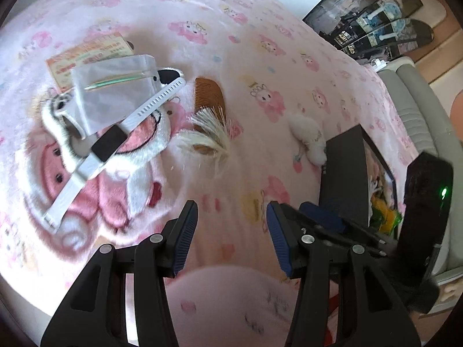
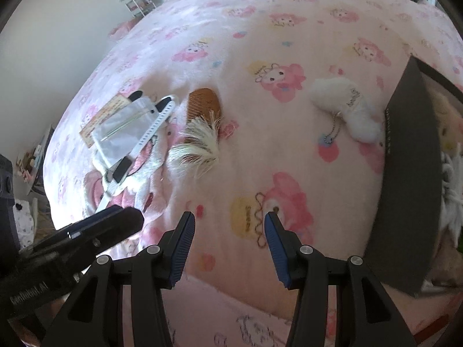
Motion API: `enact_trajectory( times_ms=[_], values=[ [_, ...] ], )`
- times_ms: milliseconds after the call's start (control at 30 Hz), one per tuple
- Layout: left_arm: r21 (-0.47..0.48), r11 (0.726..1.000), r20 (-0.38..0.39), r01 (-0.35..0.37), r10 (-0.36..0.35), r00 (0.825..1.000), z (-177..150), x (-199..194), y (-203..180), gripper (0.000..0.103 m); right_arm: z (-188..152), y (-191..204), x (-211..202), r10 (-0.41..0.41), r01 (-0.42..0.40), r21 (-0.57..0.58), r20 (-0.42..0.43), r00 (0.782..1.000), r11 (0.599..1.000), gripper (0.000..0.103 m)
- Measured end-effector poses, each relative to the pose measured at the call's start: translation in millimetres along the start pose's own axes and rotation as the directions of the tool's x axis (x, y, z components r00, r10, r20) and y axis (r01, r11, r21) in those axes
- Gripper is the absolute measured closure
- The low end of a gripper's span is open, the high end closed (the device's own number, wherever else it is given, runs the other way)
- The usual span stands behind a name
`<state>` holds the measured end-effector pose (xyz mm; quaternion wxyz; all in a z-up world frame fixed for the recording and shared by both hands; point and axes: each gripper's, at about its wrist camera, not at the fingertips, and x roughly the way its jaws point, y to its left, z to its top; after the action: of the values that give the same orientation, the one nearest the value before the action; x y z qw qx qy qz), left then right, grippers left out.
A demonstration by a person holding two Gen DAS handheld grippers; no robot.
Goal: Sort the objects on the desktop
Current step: 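Move both grippers over to the wooden comb on the bed, then grasp the wooden comb with the white tassel using the left gripper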
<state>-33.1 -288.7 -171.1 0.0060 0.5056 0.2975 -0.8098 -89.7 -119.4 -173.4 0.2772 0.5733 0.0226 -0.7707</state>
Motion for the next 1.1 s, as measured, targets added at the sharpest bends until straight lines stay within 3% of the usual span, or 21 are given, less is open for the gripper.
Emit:
enact_trajectory(
  times_ms=[267, 433, 867, 967, 1100],
  values=[
    [-0.032, 0.999, -0.004, 0.021, -0.021, 1.0, 59.7, 32.2, 22.5, 0.054, 51.4, -10.2, 28.2, 0.012, -0.013, 0.035, 0.029, 1.0, 0.999, 0.057],
    [-0.067, 0.998, -0.013, 0.021, -0.022, 1.0, 90.9, 59.8, 37.2, 0.062, 82.1, -17.2, 55.9, 0.02, -0.022, 0.052, 0.029, 0.999, 0.998, 0.057],
    [-0.165, 0.979, -0.087, 0.118, -0.134, 0.987, 124.9, 118.4, 64.5, 0.061, 95.6, -17.7, 110.3, 0.115, -0.113, 0.047, -0.033, 0.993, 0.992, 0.057],
    [-0.149, 0.968, -0.105, 0.2, -0.217, 0.971, 119.8, 115.3, 52.7, 0.087, 94.1, -16.1, 109.0, 0.169, -0.167, 0.058, -0.038, 0.985, 0.984, 0.057],
    [-0.107, 0.979, -0.094, 0.173, -0.183, 0.979, 109.2, 103.3, 38.0, 0.091, 91.8, -20.0, 99.3, 0.269, -0.263, 0.103, -0.05, 0.962, 0.959, 0.062]
  ],
)
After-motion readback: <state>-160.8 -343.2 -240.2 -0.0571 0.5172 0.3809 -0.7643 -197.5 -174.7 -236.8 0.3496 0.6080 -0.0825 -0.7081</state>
